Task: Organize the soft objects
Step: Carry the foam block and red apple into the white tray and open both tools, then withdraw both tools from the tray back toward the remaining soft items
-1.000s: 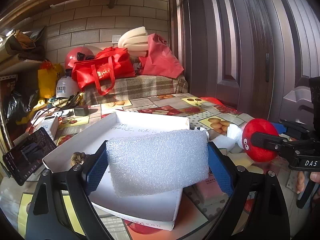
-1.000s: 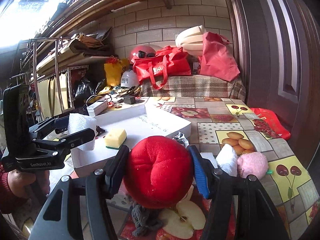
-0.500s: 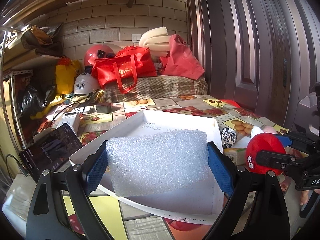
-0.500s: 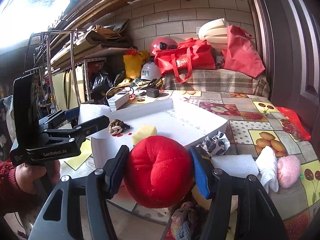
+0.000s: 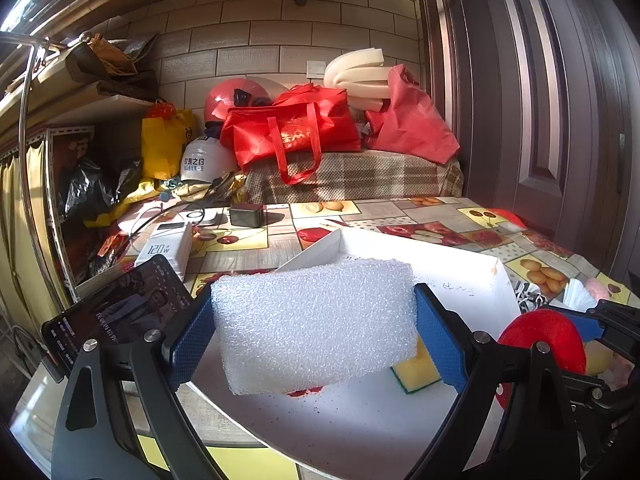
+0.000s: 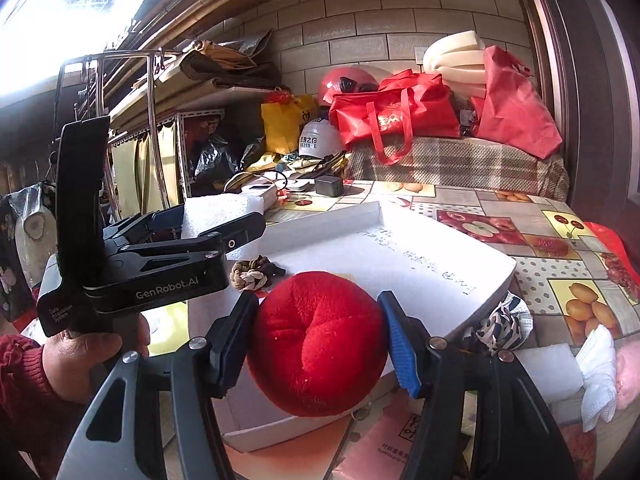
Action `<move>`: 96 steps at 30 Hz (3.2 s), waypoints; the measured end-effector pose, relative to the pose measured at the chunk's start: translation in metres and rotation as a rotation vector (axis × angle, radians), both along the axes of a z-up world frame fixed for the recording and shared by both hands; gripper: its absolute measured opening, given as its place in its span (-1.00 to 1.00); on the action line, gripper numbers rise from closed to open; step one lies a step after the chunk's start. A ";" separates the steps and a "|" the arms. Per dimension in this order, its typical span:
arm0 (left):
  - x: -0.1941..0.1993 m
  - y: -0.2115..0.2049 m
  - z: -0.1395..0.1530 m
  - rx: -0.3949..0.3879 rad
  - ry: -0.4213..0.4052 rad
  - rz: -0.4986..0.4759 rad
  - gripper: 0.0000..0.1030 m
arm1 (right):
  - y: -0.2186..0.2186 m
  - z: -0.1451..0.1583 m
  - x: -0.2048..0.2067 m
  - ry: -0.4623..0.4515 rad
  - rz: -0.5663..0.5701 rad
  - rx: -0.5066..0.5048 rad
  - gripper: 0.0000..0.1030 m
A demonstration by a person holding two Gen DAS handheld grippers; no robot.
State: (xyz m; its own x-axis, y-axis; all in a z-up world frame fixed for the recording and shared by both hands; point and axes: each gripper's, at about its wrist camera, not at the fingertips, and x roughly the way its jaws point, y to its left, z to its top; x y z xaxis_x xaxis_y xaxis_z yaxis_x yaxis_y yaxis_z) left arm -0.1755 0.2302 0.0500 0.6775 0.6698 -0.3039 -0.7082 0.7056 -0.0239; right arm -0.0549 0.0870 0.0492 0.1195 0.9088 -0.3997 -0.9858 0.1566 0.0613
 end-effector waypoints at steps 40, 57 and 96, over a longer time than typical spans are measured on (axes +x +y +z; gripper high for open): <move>0.001 0.034 0.003 -0.017 -0.063 0.120 1.00 | 0.038 0.004 0.026 0.043 -0.163 0.040 0.76; 0.008 0.017 0.002 0.026 -0.022 0.094 1.00 | 0.006 0.003 0.023 0.065 -0.139 0.056 0.76; 0.072 -0.194 -0.008 -0.025 0.283 -0.758 0.99 | -0.165 -0.008 0.185 0.210 -0.444 -0.103 0.77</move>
